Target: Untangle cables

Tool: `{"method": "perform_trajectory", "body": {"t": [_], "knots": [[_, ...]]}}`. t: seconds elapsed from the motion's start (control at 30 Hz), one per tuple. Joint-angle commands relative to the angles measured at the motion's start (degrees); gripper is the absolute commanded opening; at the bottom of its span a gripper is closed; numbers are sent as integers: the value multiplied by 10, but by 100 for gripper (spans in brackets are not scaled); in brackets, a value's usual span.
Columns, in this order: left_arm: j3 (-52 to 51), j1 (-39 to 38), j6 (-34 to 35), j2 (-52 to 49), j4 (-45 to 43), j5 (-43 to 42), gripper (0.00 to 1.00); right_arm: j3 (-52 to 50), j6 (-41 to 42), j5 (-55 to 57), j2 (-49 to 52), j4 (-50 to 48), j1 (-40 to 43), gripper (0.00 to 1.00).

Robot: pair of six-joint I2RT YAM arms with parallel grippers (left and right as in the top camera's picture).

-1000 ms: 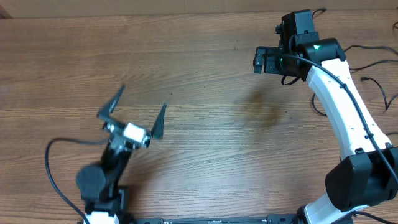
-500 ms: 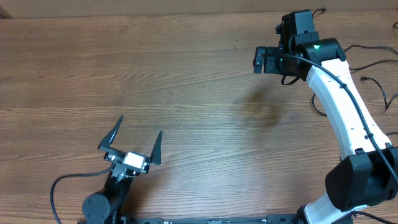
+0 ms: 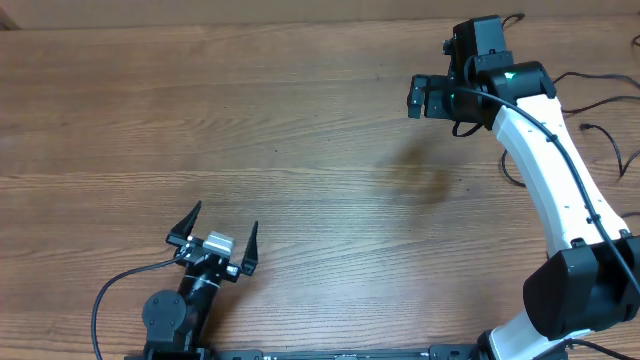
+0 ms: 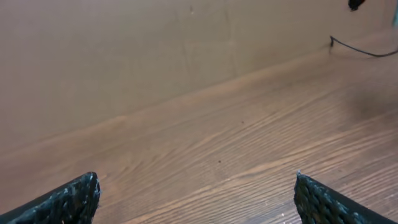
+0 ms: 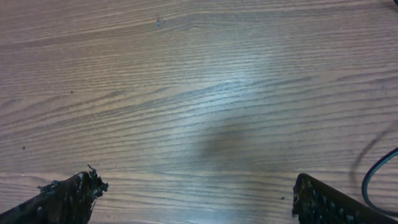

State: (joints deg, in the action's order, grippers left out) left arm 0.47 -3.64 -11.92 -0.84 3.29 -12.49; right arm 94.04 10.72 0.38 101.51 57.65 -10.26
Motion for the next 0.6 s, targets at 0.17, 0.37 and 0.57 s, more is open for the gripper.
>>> {"method": "perform_trajectory", "body": {"t": [0.17, 0.37, 0.57], "knots": [[-2, 4, 67, 7, 5, 19, 100, -2, -1, 0, -18, -3, -3, 100], [-2, 4, 96, 7, 4, 19, 99, -2, -1, 0, -18, -3, -3, 100], [-2, 4, 96, 7, 2, 19, 100, -2, -1, 0, -18, -3, -3, 100]]}}
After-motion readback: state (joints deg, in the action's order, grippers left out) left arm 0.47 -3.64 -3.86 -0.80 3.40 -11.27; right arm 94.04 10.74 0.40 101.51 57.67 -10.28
